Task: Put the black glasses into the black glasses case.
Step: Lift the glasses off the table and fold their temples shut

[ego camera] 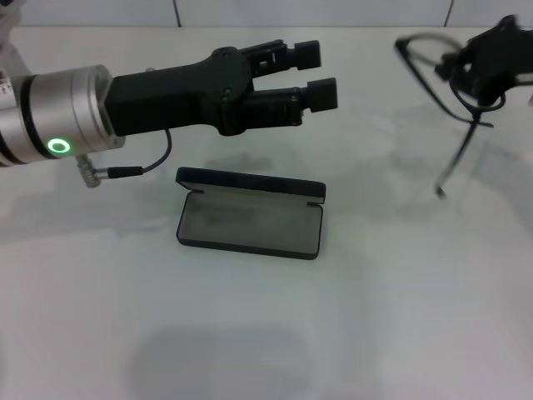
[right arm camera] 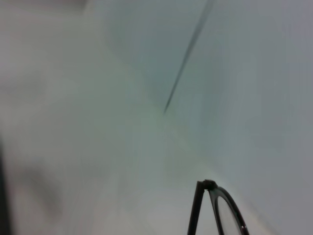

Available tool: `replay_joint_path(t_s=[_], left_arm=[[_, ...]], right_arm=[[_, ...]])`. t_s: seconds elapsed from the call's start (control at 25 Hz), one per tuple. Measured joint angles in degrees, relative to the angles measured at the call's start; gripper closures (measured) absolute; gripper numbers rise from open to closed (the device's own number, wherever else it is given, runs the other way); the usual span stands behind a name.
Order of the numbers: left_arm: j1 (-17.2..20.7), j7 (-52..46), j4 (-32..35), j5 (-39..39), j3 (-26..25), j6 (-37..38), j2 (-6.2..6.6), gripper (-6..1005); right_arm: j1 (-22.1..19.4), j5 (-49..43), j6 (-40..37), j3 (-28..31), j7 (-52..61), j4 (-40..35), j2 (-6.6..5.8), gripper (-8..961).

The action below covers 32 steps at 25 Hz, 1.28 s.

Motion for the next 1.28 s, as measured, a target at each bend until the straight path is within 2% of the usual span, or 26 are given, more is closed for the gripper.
replay_joint_path(t_s=[0.16, 0.36, 0.48, 0.64, 0.76, 0.84, 0.96, 1.0, 1.04, 1.28], left_arm=[[-0.3, -0.1, -0.1, 1.0, 0.1, -0.3, 0.06, 143], [-0.7, 0.1, -1.7, 2.8, 0.1, -3.4, 0.43, 143], [-2.1, 0.0, -2.6, 5.4, 0.1, -5.5, 0.29, 143], [-4.5, -0.3, -3.0, 11.1, 0.8, -6.0, -0.73, 143], [-6.8, -0.4, -3.6, 13.0, 4.2, -6.1, -1.31, 143], [-8.8, 0.0, -5.5, 11.5, 7.8, -6.8, -1.41, 143], [-11.9, 0.1, -8.1, 9.3, 9.6, -7.5, -1.48, 144], [-12.5, 0.1, -8.4, 8.9, 9.7, -7.5, -1.48, 144], [-12.9, 0.1, -8.5, 8.3, 9.8, -7.5, -1.50, 144], [-12.0, 0.1, -7.1, 5.1, 9.5, -7.0, -1.13, 144]], right_arm=[[-3.3, 18.3, 0.5, 6.2, -5.0, 3.4, -0.32, 839], [-7.8, 40.2, -6.3, 11.2, -17.6, 6.8, -0.42, 839], [-9.8, 50.5, -9.7, 12.4, -23.3, 8.9, -0.21, 839], [-9.4, 60.9, -12.6, 12.2, -30.2, 13.9, -0.16, 839], [-7.1, 63.6, -13.0, 11.8, -32.0, 17.9, -0.05, 839], [-4.8, 64.4, -13.1, 11.2, -32.7, 21.6, 0.02, 839], [-0.8, 64.8, -13.3, 10.4, -33.5, 27.9, 0.07, 839], [-0.8, 64.8, -13.3, 10.4, -33.5, 27.9, 0.07, 839], [2.0, 64.6, -13.4, 9.1, -33.9, 32.5, -0.06, 839], [3.1, 62.4, -13.5, 4.8, -33.7, 34.5, -0.46, 839]])
